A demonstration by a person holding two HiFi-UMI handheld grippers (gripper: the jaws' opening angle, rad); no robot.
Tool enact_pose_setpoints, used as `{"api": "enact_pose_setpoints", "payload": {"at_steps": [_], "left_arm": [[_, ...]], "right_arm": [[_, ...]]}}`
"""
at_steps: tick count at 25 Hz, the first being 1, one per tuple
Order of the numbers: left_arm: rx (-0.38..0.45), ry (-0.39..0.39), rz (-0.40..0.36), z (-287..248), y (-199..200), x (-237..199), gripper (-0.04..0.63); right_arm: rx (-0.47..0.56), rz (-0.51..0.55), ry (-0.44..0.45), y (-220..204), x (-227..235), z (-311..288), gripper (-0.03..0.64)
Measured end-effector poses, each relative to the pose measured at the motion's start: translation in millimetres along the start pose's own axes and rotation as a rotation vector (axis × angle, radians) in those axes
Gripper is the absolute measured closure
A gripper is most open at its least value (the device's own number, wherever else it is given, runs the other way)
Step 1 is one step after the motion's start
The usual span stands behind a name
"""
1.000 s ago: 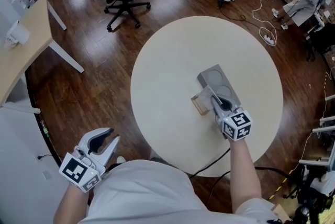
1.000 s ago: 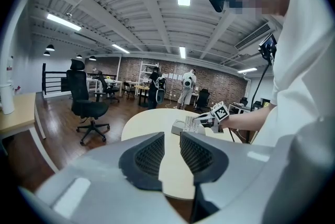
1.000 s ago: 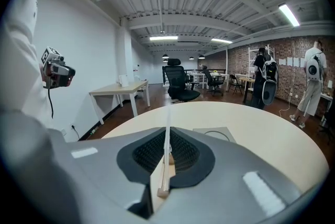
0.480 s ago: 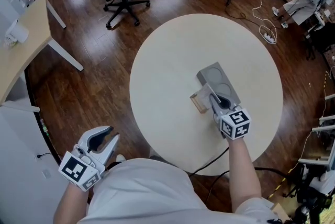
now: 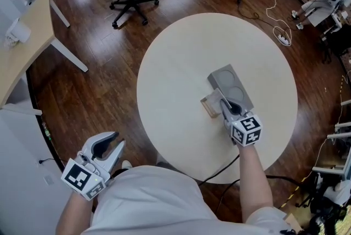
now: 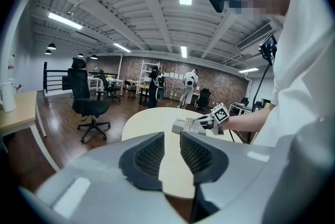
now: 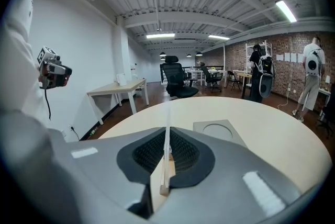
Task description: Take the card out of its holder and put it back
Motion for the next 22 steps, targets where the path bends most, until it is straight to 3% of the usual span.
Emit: {"api": "enact_pose_setpoints", "payload": {"at_steps": [22], "left_arm": [[-0.016, 0.018, -0.008, 15.4, 2.3, -7.5, 0.495]], "right_arm": [[-0.032, -0.024, 0.002, -35.3, 3.4, -9.5, 0.593]]}}
Point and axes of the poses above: the fingertips, and each gripper's own axes: z backward along the fingers, x to its right, y out of its top, the point moved 2 cm from there along z, backward along the fingers, and after that the axes turned 11 degrees about x, right-handed, at the moved point
